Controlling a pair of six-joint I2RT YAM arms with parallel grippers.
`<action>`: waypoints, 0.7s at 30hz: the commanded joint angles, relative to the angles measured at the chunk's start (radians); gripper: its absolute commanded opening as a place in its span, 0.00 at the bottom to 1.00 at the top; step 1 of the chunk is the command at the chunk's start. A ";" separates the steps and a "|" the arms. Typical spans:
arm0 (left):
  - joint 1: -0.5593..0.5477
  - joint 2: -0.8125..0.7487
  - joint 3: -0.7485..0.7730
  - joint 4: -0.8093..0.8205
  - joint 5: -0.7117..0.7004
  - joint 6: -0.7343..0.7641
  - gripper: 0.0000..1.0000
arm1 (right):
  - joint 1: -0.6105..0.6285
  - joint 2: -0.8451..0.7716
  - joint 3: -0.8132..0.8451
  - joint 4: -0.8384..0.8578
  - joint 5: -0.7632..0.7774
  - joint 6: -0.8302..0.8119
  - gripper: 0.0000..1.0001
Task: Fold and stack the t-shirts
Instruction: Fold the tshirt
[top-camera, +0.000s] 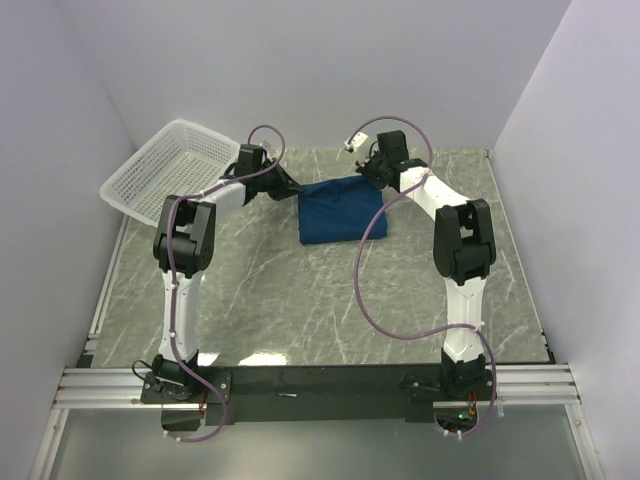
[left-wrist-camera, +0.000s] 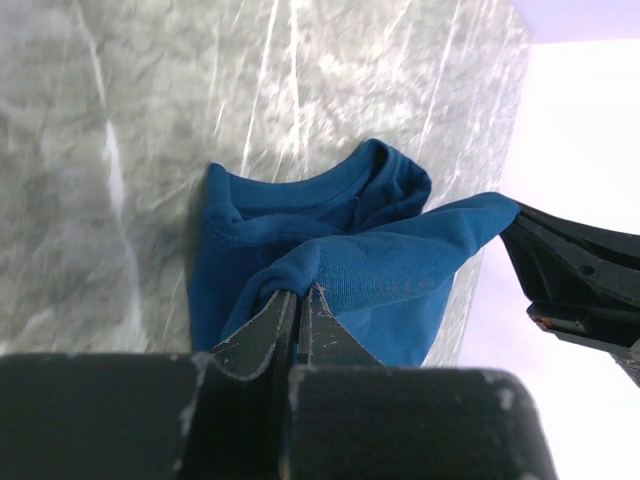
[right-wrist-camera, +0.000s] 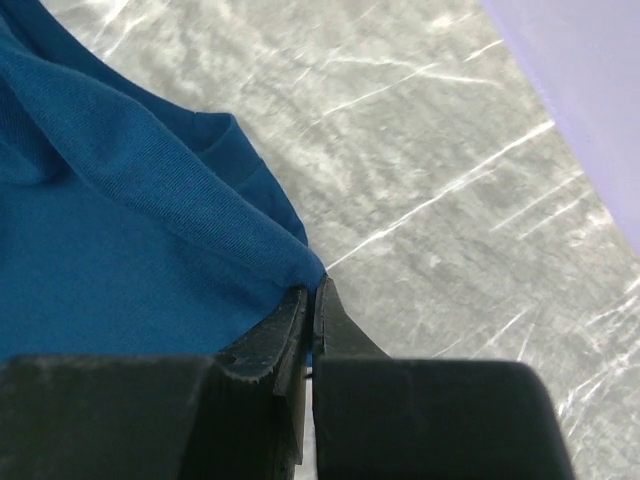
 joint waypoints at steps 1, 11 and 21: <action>0.005 0.021 0.061 0.094 -0.008 -0.018 0.01 | 0.001 0.023 0.068 0.086 0.046 0.037 0.00; 0.007 0.071 0.093 0.173 -0.044 -0.056 0.01 | 0.010 0.071 0.089 0.161 0.118 0.058 0.00; 0.021 0.146 0.190 0.275 -0.152 -0.159 0.40 | 0.078 0.249 0.304 0.415 0.573 0.150 0.63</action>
